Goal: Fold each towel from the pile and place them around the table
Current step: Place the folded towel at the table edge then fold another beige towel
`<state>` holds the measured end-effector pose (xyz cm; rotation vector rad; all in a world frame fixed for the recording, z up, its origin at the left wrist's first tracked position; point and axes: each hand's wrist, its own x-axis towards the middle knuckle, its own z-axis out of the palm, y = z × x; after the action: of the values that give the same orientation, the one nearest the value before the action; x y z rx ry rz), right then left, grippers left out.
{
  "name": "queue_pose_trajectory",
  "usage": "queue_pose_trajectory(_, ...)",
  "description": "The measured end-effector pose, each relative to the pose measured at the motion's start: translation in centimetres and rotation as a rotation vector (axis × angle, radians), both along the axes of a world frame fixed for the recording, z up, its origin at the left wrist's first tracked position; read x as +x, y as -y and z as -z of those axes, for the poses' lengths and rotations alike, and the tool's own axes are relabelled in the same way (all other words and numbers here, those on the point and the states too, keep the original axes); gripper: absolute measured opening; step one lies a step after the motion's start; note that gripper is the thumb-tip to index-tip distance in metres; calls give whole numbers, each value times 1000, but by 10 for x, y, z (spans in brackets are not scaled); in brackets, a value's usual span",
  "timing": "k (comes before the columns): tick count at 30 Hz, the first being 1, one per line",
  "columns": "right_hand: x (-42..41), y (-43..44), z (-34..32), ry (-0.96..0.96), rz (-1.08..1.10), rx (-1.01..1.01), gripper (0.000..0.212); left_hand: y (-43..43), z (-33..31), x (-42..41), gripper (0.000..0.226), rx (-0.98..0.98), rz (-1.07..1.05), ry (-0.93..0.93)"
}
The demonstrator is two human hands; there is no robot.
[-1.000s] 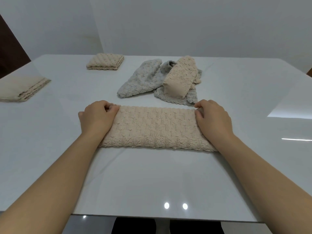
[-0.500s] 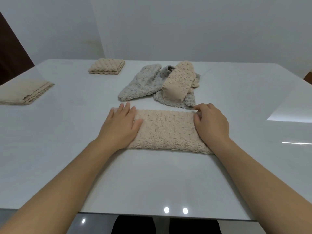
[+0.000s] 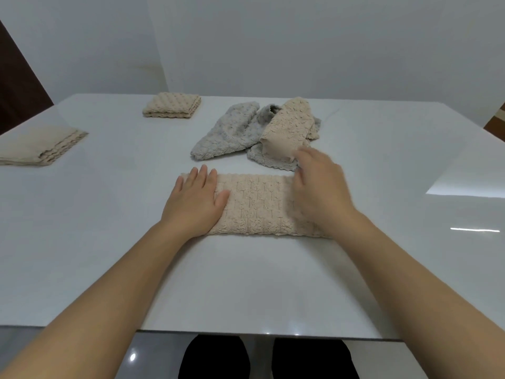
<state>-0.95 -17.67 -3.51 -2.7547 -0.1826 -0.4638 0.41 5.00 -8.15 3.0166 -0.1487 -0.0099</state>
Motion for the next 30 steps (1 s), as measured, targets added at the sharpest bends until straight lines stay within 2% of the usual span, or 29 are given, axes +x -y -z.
queue_pose_trajectory(4,-4,-64,11,-208,-195,-119,55,4,0,-9,64,7,-60,-7)
queue_pose_trajectory(7,-3,-78,34,-324,-201,-165,59,4,2,-14,63,3,-82,-4)
queue_pose_trajectory(23,-6,-35,41,-366,-64,-187,65,1,2,-14,65,-5,-64,4)
queue_pose_trajectory(30,-5,14,39,-417,94,-190,69,1,2,-13,66,7,-59,5)
